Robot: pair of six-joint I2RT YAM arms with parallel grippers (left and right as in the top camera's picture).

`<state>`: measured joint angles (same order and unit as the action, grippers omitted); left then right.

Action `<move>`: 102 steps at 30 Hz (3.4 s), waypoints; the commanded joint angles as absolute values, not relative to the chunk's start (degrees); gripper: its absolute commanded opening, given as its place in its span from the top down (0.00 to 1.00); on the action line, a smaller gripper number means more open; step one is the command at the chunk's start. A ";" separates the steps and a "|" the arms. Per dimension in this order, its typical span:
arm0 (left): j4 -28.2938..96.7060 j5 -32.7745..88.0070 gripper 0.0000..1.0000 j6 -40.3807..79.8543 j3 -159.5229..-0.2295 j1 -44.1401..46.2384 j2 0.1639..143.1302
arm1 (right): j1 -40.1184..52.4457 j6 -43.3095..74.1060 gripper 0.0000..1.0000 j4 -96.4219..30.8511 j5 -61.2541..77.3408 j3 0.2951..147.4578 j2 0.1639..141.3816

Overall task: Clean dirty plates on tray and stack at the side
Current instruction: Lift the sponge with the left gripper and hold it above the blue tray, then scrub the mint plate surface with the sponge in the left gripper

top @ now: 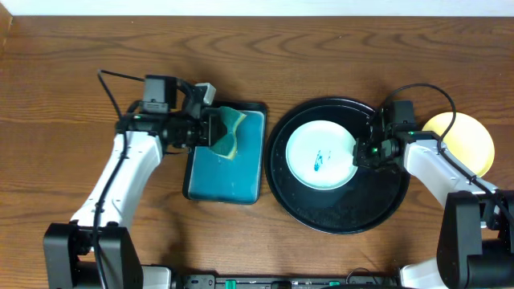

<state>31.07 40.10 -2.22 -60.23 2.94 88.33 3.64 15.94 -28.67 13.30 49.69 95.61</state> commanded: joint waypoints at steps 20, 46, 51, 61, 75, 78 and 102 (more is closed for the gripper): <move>20.88 53.34 0.92 -10.87 -60.23 -1.98 87.96 | 4.23 15.62 0.89 -23.51 13.30 46.33 96.77; 16.08 51.81 0.93 -10.26 -60.23 -1.98 85.91 | 4.23 15.62 0.99 -22.48 13.28 46.00 96.77; 16.12 51.81 0.93 -10.26 -60.23 -1.98 85.91 | 4.23 15.59 0.99 -22.46 13.26 46.00 96.77; 15.94 50.19 0.92 -10.26 -60.23 -1.98 85.91 | 4.23 15.59 0.99 -22.02 13.28 46.00 96.77; 15.88 47.03 0.92 -10.26 -60.23 -1.96 85.91 | 4.23 15.59 0.99 -22.09 13.30 46.00 96.77; 15.49 46.87 0.92 -10.26 -60.23 -1.96 85.91 | 4.23 15.59 0.99 -22.09 13.30 46.00 96.77; 29.74 -7.94 0.93 12.60 -60.23 20.05 91.85 | 4.23 15.59 0.99 -22.31 13.30 46.00 96.77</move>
<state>29.65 0.25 9.26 -60.20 17.54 89.80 3.68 15.88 -22.39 14.33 46.92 96.05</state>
